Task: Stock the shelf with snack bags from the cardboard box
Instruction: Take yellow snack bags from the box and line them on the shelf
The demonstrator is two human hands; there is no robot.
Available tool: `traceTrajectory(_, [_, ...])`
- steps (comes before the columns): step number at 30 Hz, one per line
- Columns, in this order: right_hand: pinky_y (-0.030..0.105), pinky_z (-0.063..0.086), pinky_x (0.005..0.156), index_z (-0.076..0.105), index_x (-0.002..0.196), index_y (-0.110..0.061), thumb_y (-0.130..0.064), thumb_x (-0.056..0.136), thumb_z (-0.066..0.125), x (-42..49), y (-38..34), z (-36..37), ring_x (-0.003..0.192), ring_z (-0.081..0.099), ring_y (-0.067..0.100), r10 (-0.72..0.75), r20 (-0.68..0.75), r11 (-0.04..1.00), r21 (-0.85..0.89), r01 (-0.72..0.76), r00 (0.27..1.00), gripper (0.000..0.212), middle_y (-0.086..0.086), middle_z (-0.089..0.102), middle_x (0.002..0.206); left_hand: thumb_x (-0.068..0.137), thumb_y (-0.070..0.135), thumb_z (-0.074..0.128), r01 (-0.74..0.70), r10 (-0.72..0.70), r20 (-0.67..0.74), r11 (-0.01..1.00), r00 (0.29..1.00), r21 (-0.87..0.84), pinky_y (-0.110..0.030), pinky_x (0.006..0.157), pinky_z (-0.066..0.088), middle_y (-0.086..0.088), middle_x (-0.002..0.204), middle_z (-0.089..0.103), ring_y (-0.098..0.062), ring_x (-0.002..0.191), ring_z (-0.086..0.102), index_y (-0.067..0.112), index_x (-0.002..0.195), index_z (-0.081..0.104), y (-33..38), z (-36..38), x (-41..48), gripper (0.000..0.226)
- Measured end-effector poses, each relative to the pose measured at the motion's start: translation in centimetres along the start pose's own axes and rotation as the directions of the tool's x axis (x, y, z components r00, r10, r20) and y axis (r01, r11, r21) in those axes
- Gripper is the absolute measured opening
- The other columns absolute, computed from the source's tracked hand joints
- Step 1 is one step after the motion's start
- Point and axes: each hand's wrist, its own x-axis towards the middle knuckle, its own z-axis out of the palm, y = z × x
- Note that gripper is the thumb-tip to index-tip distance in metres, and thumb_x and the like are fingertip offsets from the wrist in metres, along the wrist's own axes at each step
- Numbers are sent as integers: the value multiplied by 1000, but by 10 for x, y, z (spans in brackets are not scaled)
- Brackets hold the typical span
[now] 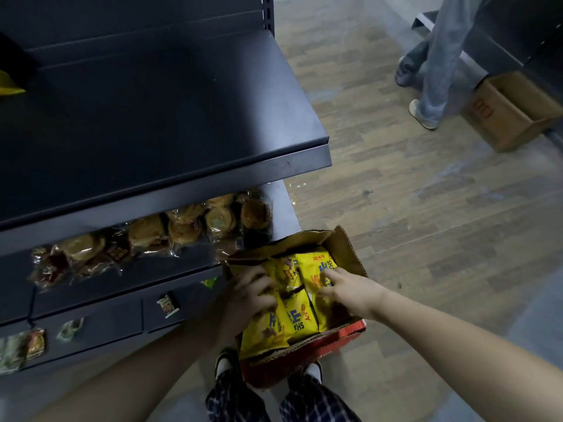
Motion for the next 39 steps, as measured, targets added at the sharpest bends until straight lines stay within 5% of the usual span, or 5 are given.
traceTrajectory(7, [41,41,103,18,151,-17,-25,95,50,15,-13,6,139,24,30,320,-165,888,396,-235,933,66,9,21,154,79,27,46,180,-181,-16,983,983,-33,-42,87,51,-7,110,69,-36,109,59,23,67,72,19,-6,14,28])
traceTrajectory(11, [54,26,112,-11,152,-26,-56,94,43,34,-26,9,146,-1,40,372,104,805,459,-376,922,86,6,-16,160,69,11,62,278,-280,-52,960,959,-35,-31,74,55,-12,101,68,-31,91,64,13,95,71,27,-6,28,29])
traceTrajectory(17, [51,25,111,-25,147,-31,-61,93,41,56,-37,21,139,8,52,422,223,698,540,-471,879,90,6,-35,153,89,63,37,686,-613,472,727,633,24,-43,114,21,-17,157,2,-39,144,6,24,152,3,36,30,27,81])
traceTrajectory(27, [40,40,102,-6,148,-45,-26,91,57,60,-32,53,125,36,41,523,25,612,685,-395,852,87,9,-26,156,75,40,67,868,-686,586,493,431,-62,-46,116,16,-12,155,2,-37,144,3,15,151,2,17,48,40,103])
traceTrajectory(39, [41,48,96,36,142,-16,-9,85,64,27,-28,5,110,57,27,648,218,-375,925,57,730,64,11,52,129,73,19,76,750,-872,119,331,476,-573,-32,110,27,-11,136,43,-26,130,37,6,139,36,44,-9,48,78])
